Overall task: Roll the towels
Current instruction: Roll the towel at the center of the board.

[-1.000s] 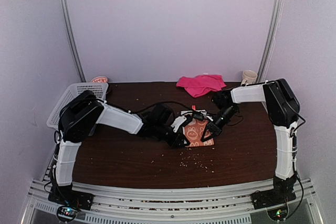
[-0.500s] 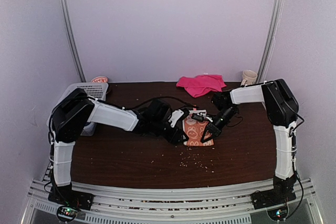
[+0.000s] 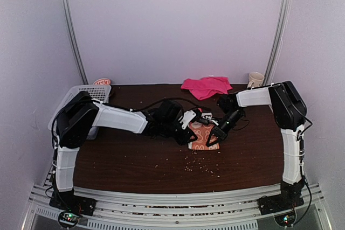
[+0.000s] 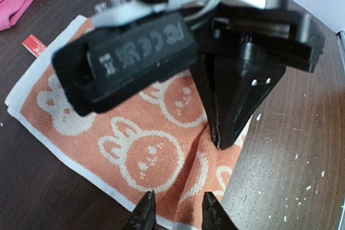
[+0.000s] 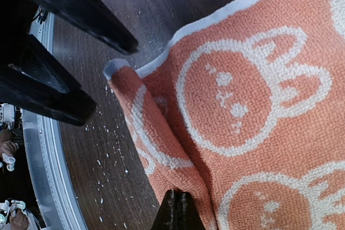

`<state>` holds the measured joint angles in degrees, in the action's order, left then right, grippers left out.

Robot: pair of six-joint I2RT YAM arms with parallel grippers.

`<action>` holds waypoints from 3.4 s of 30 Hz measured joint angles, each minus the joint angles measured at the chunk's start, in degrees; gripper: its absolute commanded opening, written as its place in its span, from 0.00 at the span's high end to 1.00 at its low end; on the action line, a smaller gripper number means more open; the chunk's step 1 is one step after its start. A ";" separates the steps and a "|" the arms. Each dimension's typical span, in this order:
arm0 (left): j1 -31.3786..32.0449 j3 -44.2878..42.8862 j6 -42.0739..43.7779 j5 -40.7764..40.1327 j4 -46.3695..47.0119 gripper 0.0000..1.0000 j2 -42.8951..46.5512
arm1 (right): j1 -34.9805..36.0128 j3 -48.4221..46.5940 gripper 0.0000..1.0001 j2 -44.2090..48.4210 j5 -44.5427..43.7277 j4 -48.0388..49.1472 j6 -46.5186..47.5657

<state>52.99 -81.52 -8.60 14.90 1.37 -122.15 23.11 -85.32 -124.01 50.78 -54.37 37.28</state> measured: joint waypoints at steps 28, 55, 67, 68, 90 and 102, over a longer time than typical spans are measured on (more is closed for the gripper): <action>0.92 2.95 3.06 -13.55 -0.26 0.47 -1.33 | -0.11 0.00 0.97 0.00 0.44 -1.38 1.90; 10.69 21.38 54.90 -19.76 18.51 0.46 7.21 | -0.33 -7.58 0.96 -5.11 2.86 -10.58 4.28; 10.58 17.07 61.90 -23.37 19.78 0.52 2.25 | -0.50 -9.14 0.96 -6.62 2.95 -10.19 1.40; 10.60 16.70 62.29 -23.56 19.82 0.53 1.97 | -0.55 -9.38 0.96 -6.73 2.95 -10.16 1.11; 10.60 9.99 66.49 -32.02 20.65 0.90 -4.72 | -0.98 -13.90 0.96 -10.27 3.23 -13.92 1.51; 10.56 8.81 64.24 -31.19 18.86 1.00 -5.38 | -1.03 -14.51 0.80 -9.07 2.49 -15.69 5.77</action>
<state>63.55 -72.71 55.64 -16.29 20.23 -127.52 22.09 -99.83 -133.08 53.28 -70.06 43.05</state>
